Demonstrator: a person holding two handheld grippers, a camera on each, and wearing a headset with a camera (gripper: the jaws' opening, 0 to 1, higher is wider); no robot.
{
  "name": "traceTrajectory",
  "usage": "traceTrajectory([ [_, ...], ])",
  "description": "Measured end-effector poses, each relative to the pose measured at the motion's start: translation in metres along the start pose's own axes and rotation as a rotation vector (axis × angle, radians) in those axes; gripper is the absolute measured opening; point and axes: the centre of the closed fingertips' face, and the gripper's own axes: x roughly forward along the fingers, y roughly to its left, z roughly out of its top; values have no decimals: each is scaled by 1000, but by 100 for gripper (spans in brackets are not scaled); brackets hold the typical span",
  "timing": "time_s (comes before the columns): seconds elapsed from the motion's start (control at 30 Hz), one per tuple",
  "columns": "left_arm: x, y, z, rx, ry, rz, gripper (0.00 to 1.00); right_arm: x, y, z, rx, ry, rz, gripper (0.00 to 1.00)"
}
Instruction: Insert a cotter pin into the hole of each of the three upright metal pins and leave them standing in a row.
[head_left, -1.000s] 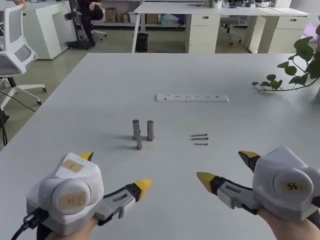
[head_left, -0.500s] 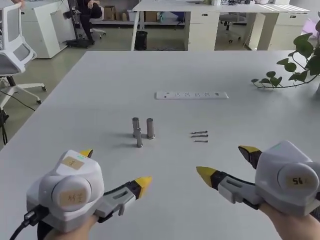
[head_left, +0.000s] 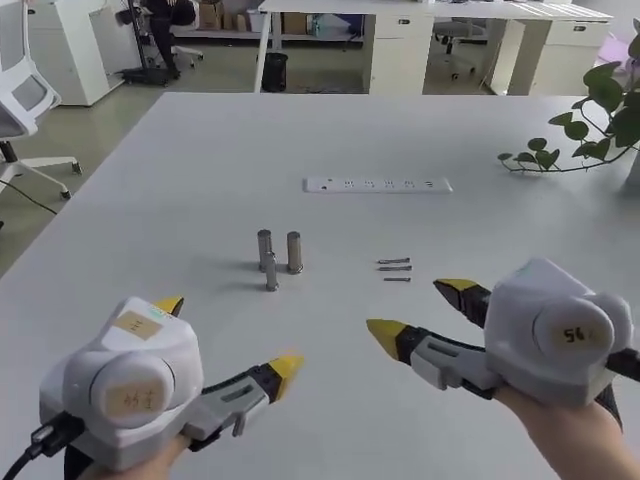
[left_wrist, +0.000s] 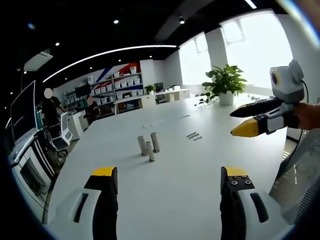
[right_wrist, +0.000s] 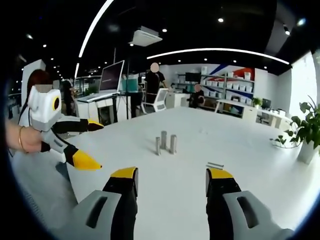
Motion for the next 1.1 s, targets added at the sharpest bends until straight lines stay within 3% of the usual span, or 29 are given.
traceTrajectory([
  [0.53,3,1,6,4,-7,-4,82,83,31,10,-4,37,160,31],
  [1.1,8,11,4,-9,13,-10,80,155,44,-1,39,62,224,22],
])
